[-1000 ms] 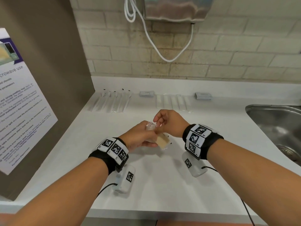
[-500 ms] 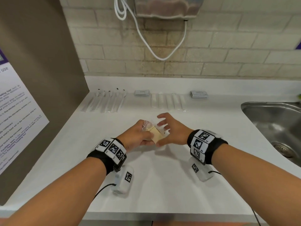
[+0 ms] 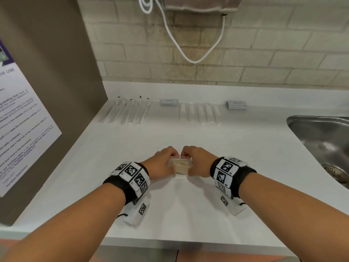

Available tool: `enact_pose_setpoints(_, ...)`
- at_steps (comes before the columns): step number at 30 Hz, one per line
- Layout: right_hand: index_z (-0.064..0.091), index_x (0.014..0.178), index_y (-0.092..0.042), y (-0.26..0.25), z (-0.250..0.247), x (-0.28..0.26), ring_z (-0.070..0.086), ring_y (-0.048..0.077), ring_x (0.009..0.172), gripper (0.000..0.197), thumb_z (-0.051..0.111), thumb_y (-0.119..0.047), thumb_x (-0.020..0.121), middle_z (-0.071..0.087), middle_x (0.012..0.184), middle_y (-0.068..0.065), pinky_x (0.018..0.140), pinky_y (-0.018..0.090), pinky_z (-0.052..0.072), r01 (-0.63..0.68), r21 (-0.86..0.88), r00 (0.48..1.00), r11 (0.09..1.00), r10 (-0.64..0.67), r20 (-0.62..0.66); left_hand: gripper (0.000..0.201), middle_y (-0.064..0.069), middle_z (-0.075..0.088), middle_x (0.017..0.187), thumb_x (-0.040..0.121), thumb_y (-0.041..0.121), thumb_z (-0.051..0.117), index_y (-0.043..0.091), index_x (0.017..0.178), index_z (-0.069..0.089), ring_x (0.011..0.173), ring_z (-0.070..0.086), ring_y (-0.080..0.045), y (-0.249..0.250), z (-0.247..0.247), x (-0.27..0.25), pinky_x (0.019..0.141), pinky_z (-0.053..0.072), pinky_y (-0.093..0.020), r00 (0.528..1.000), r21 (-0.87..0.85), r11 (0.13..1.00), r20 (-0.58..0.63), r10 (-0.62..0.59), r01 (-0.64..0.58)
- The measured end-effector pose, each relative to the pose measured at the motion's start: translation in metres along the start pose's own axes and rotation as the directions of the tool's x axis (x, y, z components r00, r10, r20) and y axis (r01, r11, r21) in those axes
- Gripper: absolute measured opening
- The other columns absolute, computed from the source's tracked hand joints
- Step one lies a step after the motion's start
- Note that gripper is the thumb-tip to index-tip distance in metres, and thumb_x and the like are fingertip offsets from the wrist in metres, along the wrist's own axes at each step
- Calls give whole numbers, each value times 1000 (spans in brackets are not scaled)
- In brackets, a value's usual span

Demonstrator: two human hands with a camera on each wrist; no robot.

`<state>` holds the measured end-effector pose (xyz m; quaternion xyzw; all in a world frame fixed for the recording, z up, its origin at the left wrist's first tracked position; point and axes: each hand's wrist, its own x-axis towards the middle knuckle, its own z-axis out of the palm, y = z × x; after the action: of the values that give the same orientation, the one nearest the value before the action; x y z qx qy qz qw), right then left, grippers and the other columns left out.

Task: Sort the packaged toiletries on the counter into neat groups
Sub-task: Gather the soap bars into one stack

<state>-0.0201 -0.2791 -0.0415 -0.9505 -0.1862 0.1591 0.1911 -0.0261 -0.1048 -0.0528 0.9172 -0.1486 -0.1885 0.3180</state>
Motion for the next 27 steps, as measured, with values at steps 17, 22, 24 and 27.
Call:
enact_pose_setpoints(17, 41, 127, -7, 3, 11, -1, 56, 30, 102, 46, 59, -16, 85, 45, 121, 12, 81, 35, 46, -8, -79, 998, 997, 13, 64, 55, -8, 42, 128, 95, 15, 52, 20, 147, 35, 123, 46, -23, 1, -2, -4, 105, 34, -26, 999, 83, 996, 34, 40, -43)
enact_pose_setpoints(22, 35, 129, -2, -2, 20, -2, 52, 28, 84, 47, 54, -17, 89, 38, 124, 14, 81, 41, 49, 5, -118, 998, 993, 3, 65, 64, -10, 28, 142, 98, 17, 44, 18, 153, 11, 133, 27, -30, 2, 6, -4, 114, 25, -39, 996, 233, 973, 81, -24, 5)
enact_pose_setpoints(24, 35, 126, 0, -3, 22, -2, 48, 25, 78, 42, 51, -15, 90, 37, 123, 15, 78, 41, 48, 1, -117, 998, 993, 6, 64, 61, -10, 25, 143, 98, 16, 40, 16, 152, 12, 133, 24, -30, 2, 10, -4, 113, 23, -37, 997, 260, 966, 75, -27, 7)
enact_pose_setpoints(27, 35, 125, 0, -4, 22, -2, 49, 25, 75, 39, 49, -13, 90, 38, 122, 15, 74, 39, 46, -9, -117, 997, 993, 19, 79, 58, -8, 25, 143, 97, 17, 40, 16, 150, 17, 132, 22, -29, 2, 13, -3, 112, 23, -37, 997, 252, 968, 73, -30, 10)
